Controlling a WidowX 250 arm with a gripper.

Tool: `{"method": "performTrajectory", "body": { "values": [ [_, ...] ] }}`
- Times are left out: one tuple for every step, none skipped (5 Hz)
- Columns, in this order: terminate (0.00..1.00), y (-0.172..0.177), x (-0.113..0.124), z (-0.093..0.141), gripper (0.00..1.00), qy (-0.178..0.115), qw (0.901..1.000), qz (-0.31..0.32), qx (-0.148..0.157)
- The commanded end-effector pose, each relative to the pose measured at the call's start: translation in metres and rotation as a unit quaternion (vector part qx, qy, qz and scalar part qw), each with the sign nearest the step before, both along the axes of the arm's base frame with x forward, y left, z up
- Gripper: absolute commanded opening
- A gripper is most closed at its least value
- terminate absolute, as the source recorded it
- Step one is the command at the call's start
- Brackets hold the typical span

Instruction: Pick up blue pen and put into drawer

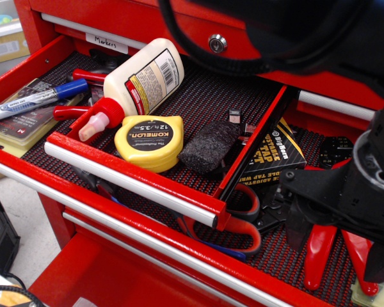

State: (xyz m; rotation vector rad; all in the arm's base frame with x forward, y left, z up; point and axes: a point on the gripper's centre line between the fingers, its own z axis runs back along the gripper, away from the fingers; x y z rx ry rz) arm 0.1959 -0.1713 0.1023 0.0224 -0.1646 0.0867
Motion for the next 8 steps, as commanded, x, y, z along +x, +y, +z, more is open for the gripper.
{"method": "performTrajectory", "body": {
  "values": [
    [0.0, 0.0, 0.0, 0.0, 1.0, 0.0, 1.0, 0.0, 0.0],
    [0.0, 0.022, 0.001, 0.022, 1.0, 0.02, 0.999, 0.003, 0.04],
    [0.0, 0.055, -0.002, 0.058, 1.0, 0.042, 0.9966, 0.001, 0.071],
    [0.0, 0.102, -0.01, 0.087, 1.0, 0.064, 0.9912, -0.033, 0.111],
    [0.0, 0.15, -0.014, 0.101, 1.0, 0.066, 0.9834, -0.095, 0.14],
    [0.0, 0.2, -0.004, 0.094, 1.0, 0.055, 0.9767, -0.151, 0.142],
    [0.0, 0.249, 0.014, 0.075, 1.0, 0.044, 0.9698, -0.191, 0.145],
    [0.0, 0.297, 0.029, 0.045, 1.0, 0.011, 0.9621, -0.226, 0.153]
  ]
}}
